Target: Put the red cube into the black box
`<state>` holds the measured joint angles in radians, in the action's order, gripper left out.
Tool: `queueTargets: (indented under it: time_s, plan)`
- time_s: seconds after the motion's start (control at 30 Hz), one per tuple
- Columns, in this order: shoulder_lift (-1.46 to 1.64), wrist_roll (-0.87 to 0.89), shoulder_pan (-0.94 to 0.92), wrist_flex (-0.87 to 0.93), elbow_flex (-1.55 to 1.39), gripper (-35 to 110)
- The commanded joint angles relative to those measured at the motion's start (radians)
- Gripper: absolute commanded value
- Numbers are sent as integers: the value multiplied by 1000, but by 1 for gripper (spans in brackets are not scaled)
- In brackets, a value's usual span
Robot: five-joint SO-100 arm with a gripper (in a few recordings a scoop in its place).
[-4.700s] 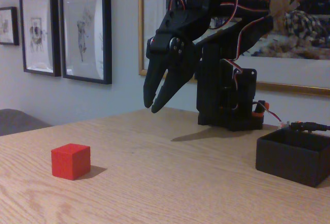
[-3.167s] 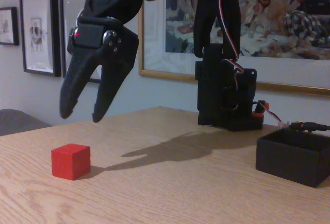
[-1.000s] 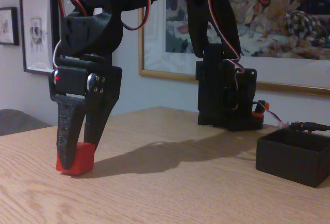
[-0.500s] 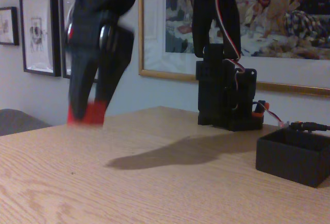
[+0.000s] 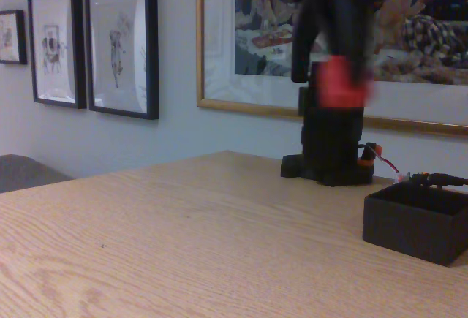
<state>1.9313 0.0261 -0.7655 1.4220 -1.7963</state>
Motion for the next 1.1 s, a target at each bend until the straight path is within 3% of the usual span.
queueTargets:
  time_s: [0.0, 0.3, 0.73, 1.07]
  plan:
    - [-6, -72, -161, 8, -25, -2]
    - [-150, -173, -353, 6, -71, 0]
    - [-141, -147, -282, -95, -192, 4]
    - [-152, -130, -256, -100, -190, 18]
